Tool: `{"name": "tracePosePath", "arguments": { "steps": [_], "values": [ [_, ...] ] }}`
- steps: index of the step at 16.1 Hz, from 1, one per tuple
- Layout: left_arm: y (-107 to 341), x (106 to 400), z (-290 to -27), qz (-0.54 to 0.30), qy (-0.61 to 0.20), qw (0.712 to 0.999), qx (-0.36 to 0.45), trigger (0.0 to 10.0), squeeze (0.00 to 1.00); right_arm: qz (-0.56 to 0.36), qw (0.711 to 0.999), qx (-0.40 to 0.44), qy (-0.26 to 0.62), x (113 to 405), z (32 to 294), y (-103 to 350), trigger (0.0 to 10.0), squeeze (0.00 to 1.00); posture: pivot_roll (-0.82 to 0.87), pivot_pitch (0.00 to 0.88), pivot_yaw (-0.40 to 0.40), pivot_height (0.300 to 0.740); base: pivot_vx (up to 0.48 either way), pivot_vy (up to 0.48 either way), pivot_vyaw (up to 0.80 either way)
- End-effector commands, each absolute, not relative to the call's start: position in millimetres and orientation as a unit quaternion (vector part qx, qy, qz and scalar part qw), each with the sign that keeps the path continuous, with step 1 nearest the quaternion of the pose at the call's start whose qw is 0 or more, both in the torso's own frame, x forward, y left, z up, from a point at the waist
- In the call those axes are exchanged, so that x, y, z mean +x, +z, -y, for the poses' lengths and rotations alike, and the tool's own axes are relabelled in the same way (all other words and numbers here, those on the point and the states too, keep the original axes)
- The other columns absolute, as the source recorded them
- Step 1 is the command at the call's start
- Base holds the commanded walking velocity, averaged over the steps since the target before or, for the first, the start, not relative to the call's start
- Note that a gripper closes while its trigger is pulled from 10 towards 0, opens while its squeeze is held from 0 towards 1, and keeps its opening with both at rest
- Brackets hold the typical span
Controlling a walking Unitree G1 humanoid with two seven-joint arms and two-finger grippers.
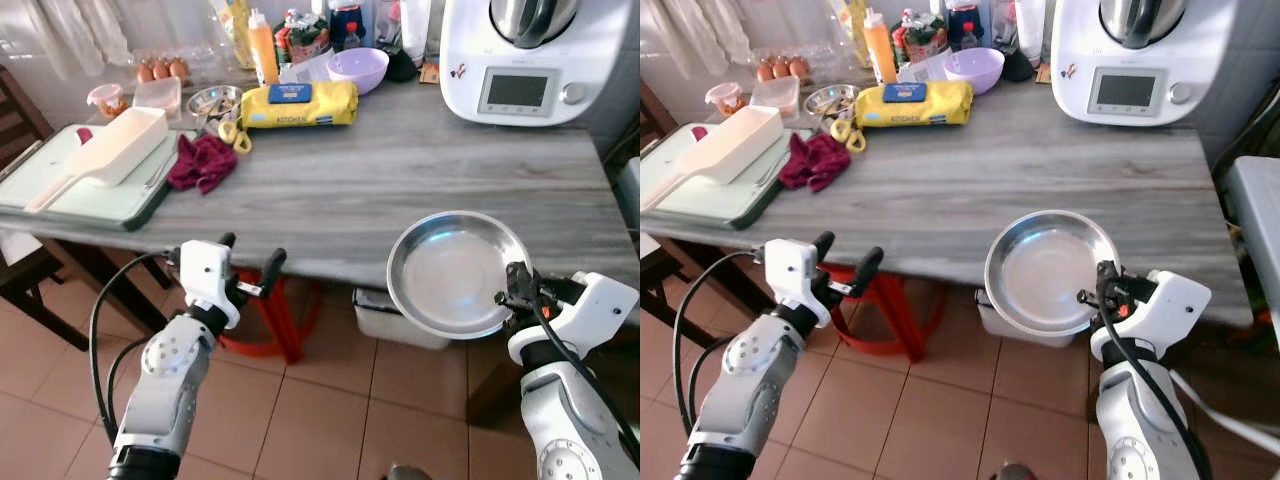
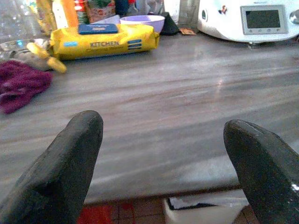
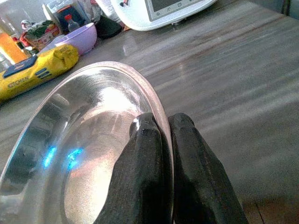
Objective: Setting the table
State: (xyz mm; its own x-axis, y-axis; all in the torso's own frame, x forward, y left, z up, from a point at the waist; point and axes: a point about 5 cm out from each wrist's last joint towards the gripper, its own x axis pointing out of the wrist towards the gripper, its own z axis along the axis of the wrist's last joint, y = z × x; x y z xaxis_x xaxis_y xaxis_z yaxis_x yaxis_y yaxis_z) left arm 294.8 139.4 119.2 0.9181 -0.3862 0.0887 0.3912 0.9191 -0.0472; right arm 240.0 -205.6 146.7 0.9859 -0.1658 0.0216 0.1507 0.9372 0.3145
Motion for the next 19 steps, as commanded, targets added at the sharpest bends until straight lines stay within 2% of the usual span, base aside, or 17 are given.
{"name": "tracePosePath", "arguments": {
  "steps": [1, 8, 10, 11, 13, 14, 19],
  "values": [
    [122, 295, -145, 0.042, -0.195, 0.980, -0.018, 10.0, 0.00, 0.037, 0.983, 0.159, -0.081, 240, 206, 152, 10.0, 0.00, -0.18, 0.124, 0.102, 0.740, 0.259, 0.000, 0.00],
    [123, 293, -147, 0.047, -0.202, 0.978, -0.017, 10.0, 0.00, 0.048, 0.981, 0.163, -0.089, 245, 209, 156, 10.0, 0.00, -0.18, 0.124, 0.100, 0.740, 0.035, 0.000, 0.00],
    [126, 288, -144, 0.057, -0.236, 0.970, -0.013, 10.0, 0.00, 0.058, 0.979, 0.166, -0.103, 250, 216, 159, 10.0, 0.00, -0.17, 0.125, 0.104, 0.740, 0.000, 0.000, 0.00],
    [128, 281, -138, 0.056, -0.279, 0.958, -0.036, 10.0, 0.00, 0.059, 0.977, 0.170, -0.112, 255, 221, 161, 10.0, 0.00, -0.17, 0.130, 0.105, 0.740, 0.000, 0.000, 0.00],
    [128, 277, -136, 0.055, -0.295, 0.953, -0.031, 10.0, 0.00, 0.057, 0.976, 0.174, -0.114, 258, 221, 161, 10.0, 0.00, -0.16, 0.137, 0.107, 0.740, 0.000, 0.000, 0.00],
    [127, 270, -135, 0.048, -0.326, 0.944, -0.035, 10.0, 0.00, 0.052, 0.976, 0.178, -0.114, 267, 219, 163, 10.0, 0.00, -0.16, 0.142, 0.106, 0.740, 0.000, 0.000, 0.00],
    [128, 262, -137, 0.038, -0.353, 0.934, -0.030, 10.0, 0.00, 0.002, 0.969, 0.215, -0.122, 299, 216, 158, 10.0, 0.00, -0.13, 0.153, 0.112, 0.740, 0.000, 0.000, 0.00]
  ]
}}
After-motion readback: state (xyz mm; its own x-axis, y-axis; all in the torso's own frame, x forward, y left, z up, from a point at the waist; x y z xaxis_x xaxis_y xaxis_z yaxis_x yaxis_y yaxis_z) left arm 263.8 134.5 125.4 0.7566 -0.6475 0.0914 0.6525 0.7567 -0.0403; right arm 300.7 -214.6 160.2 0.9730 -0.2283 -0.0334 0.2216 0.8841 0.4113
